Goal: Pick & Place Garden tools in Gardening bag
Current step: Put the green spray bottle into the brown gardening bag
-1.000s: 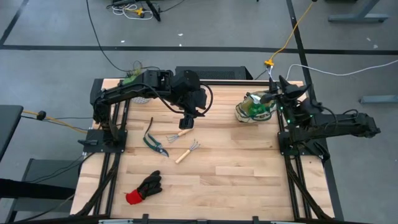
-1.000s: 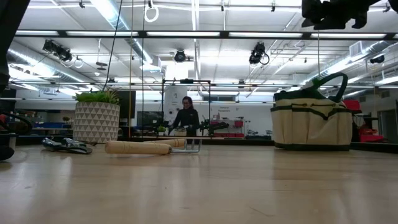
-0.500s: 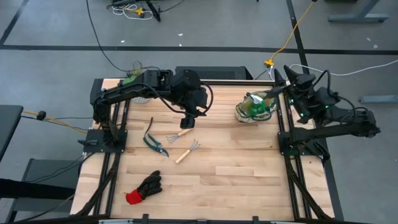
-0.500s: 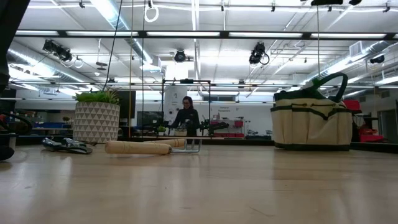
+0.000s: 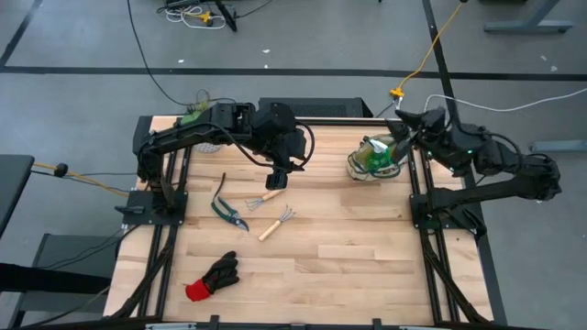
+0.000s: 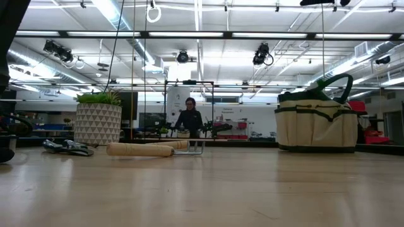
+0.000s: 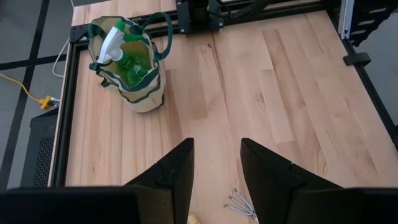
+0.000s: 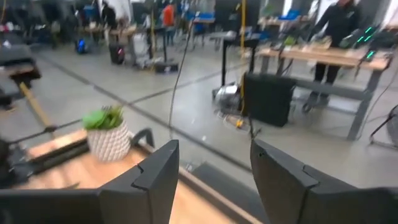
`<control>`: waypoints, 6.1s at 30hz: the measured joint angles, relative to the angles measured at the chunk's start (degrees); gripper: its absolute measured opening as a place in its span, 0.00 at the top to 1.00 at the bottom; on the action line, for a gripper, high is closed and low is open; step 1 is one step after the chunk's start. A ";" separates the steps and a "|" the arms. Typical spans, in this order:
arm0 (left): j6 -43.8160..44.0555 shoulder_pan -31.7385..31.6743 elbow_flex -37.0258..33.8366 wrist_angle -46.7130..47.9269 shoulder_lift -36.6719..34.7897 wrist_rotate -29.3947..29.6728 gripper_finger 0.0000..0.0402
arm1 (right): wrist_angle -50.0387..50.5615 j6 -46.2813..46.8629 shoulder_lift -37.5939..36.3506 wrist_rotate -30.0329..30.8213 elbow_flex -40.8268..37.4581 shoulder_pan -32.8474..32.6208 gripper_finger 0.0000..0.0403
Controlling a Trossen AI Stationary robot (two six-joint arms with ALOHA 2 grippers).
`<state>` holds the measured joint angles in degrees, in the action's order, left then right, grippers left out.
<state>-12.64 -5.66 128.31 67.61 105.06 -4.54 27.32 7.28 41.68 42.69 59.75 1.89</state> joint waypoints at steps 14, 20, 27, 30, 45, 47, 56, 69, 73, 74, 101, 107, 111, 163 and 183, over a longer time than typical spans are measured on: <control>-0.03 -0.01 0.00 0.08 -0.03 -0.02 0.65 | 15.72 8.63 7.27 -13.96 5.54 8.25 0.51; 0.00 -0.01 0.02 0.53 -1.36 -0.02 0.65 | 23.59 10.99 10.05 -20.98 7.38 14.32 0.51; 0.02 -0.01 0.02 0.10 -3.14 -0.02 0.65 | 31.58 10.81 14.71 -26.87 7.41 20.90 0.51; 0.02 -0.01 0.02 0.05 -3.58 -0.02 0.65 | 34.03 10.13 17.11 -28.47 7.41 23.51 0.51; 0.04 -0.01 0.02 0.13 -4.02 0.00 0.65 | 40.86 4.23 27.22 -36.31 7.41 31.93 0.51; 0.04 -0.01 0.02 0.13 -4.01 0.00 0.65 | 42.42 3.24 28.17 -36.31 7.41 32.34 0.51; 0.02 -0.01 0.02 0.15 -3.98 0.00 0.65 | 43.96 0.92 31.09 -36.76 7.41 32.65 0.51; 0.04 0.00 0.02 0.22 -3.96 0.00 0.65 | 43.97 -0.27 33.52 -36.69 7.41 32.68 0.69; 0.04 -0.01 0.02 0.22 -3.96 0.00 0.65 | 44.47 -0.30 33.52 -36.48 7.41 32.68 0.79; 0.04 -0.01 0.02 0.22 -3.96 0.00 0.65 | 44.47 -0.30 33.52 -36.42 7.41 32.68 0.82; 0.02 0.01 0.00 0.59 -3.93 0.02 0.65 | 56.81 -13.62 33.41 -35.64 23.19 32.65 0.89; 0.03 0.01 0.00 0.63 -3.93 0.02 0.65 | 59.07 -18.76 33.39 -33.37 24.02 32.62 0.89; 0.04 0.01 0.00 0.66 -3.93 0.00 0.65 | 59.50 -23.70 33.39 -31.66 24.02 32.61 0.89; 0.05 0.01 -0.02 1.49 -3.92 -0.02 0.65 | 61.02 -43.85 26.51 -36.06 23.89 33.92 0.89; 0.09 0.06 -0.02 1.46 -3.91 -0.02 0.65 | 52.78 -45.80 14.01 -37.16 4.98 37.34 0.89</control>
<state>-12.56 -5.61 128.29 69.08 101.14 -4.56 80.10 -38.52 55.69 5.53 64.72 39.23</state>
